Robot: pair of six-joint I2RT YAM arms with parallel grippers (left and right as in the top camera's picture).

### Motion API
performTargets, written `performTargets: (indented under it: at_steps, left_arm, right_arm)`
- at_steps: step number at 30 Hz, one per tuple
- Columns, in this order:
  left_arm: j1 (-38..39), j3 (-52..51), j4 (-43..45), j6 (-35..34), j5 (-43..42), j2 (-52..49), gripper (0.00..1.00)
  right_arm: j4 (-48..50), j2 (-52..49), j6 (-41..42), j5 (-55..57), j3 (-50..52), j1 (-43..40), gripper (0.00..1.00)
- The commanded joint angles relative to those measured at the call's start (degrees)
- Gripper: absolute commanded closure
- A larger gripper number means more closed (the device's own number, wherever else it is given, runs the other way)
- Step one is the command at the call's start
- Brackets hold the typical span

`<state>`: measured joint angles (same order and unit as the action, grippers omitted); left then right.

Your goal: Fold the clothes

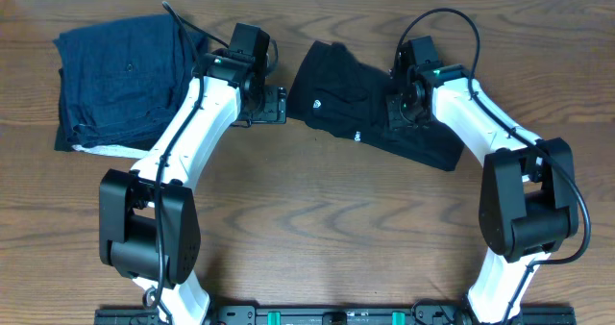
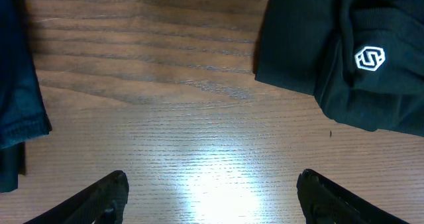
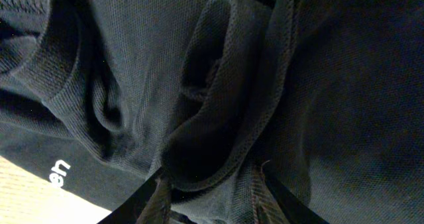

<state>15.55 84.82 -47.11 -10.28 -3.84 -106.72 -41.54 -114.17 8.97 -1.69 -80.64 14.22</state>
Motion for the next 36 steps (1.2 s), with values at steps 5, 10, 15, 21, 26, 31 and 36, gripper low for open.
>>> performTargets:
  at_steps: [5, 10, 15, 21, 26, 31, 36]
  left_arm:
    - [0.1, -0.4, -0.2, 0.6, 0.9, -0.4, 0.17]
    - [0.1, -0.4, -0.2, 0.6, 0.9, -0.4, 0.17]
    - [0.1, -0.4, -0.2, 0.6, 0.9, -0.4, 0.17]
    - [0.1, -0.4, -0.2, 0.6, 0.9, -0.4, 0.17]
    - [0.1, -0.4, -0.2, 0.6, 0.9, -0.4, 0.17]
    - [0.1, -0.4, -0.2, 0.6, 0.9, -0.4, 0.17]
    - [0.1, -0.4, -0.2, 0.6, 0.9, -0.4, 0.17]
  right_arm:
    - [0.7, 0.6, 2.6, -0.1, 0.2, 1.0, 0.67]
    - [1.5, 0.6, 3.5, 0.2, 0.2, 1.3, 0.84]
    - [1.8, 0.6, 3.9, 0.2, 0.2, 1.9, 0.94]
    - [2.3, 0.6, 6.1, -0.2, 0.2, 2.5, 0.99]
    - [2.6, 0.6, 7.8, -0.7, 0.2, 3.3, 0.99]
    - [2.9, 0.6, 7.8, -5.5, 0.2, 3.5, 0.99]
    - [4.6, 0.6, 7.7, -9.8, 0.2, 3.3, 0.97]
